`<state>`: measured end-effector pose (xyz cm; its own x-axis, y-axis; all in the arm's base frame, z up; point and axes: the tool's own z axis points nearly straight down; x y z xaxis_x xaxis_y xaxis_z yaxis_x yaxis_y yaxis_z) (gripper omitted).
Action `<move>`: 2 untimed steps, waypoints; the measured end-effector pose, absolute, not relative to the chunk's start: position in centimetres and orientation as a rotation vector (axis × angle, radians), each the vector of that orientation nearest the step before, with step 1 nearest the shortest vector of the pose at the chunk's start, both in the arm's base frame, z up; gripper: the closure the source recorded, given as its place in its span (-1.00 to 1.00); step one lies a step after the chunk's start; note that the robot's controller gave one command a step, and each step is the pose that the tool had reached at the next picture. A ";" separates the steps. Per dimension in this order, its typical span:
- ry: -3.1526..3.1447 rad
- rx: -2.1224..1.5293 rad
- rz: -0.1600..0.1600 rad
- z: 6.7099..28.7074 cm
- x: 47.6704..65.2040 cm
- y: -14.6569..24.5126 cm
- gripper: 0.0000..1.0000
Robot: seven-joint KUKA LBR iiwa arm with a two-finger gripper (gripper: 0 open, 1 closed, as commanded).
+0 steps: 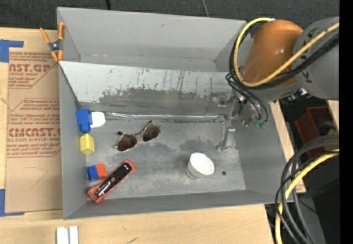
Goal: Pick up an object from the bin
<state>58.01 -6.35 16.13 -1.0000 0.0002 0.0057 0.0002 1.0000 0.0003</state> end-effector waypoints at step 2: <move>-3.146 0.048 0.001 13.5 53.9 -6.0 -1.00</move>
Offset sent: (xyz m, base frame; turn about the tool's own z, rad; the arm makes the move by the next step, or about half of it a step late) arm -0.0839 0.0055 -0.0577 -0.0582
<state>53.92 -6.02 13.53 -0.9995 -0.0308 -0.0051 -0.0308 0.9995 -0.0010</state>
